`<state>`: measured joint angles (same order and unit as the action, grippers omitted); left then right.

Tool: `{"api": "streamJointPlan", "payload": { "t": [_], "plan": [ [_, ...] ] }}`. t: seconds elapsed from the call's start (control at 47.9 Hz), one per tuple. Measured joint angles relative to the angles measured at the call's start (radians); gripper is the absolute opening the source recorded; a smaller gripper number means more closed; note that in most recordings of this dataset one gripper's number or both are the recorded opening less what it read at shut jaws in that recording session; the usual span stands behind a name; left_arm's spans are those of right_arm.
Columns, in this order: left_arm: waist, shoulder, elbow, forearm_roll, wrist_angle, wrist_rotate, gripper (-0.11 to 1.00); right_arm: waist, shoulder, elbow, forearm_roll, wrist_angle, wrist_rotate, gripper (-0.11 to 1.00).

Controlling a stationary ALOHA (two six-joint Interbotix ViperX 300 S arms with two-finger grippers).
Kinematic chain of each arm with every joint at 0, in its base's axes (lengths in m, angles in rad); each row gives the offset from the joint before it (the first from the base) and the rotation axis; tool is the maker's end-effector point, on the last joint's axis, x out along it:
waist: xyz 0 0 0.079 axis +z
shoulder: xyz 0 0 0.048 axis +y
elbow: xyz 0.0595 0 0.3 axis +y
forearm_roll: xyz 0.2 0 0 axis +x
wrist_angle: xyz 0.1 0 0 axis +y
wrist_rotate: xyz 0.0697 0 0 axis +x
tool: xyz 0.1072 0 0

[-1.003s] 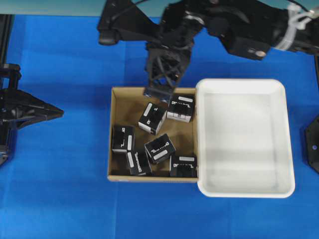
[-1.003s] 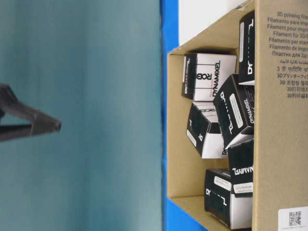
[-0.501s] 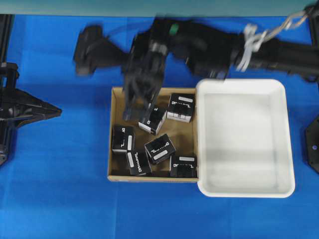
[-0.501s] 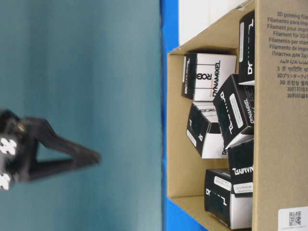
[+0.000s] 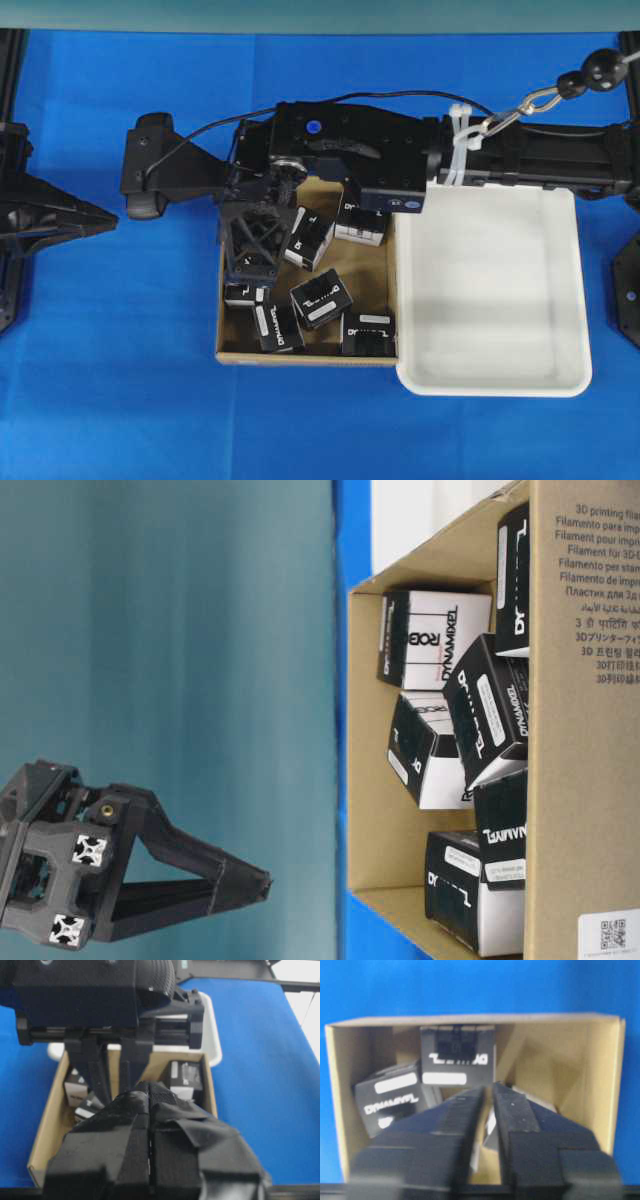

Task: Pick a box that is randomly placed inside the cardboard box.
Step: 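Lower the open right gripper onto a black-and-white DYNAMIXEL box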

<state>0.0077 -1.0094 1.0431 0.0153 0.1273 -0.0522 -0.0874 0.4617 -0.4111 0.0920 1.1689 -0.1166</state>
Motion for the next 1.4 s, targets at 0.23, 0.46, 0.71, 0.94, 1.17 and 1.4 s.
{"api": "streamJointPlan", "payload": {
  "t": [0.23,0.46,0.71,0.94,1.17,1.4],
  "plan": [
    [0.0,0.0,0.002,0.0,0.0,-0.006,-0.07,-0.051,0.012,-0.031,0.031,0.091,-0.005,0.95],
    [-0.002,0.002,0.0,-0.002,0.0,-0.005,-0.07,-0.037,0.041,-0.098,0.078,0.169,-0.017,0.99],
    [-0.006,-0.037,0.0,-0.002,0.058,-0.011,-0.07,-0.009,0.064,-0.106,0.091,0.164,-0.017,0.99],
    [-0.029,-0.091,-0.015,0.0,0.224,-0.057,-0.07,0.032,0.132,-0.106,0.094,0.141,-0.023,0.99],
    [-0.035,-0.112,-0.02,-0.002,0.313,-0.067,-0.07,0.031,0.164,-0.103,0.094,0.086,-0.026,0.99],
    [-0.037,-0.118,-0.018,0.0,0.33,-0.071,-0.07,0.032,0.19,-0.084,0.094,0.052,-0.034,0.99]
  ]
}}
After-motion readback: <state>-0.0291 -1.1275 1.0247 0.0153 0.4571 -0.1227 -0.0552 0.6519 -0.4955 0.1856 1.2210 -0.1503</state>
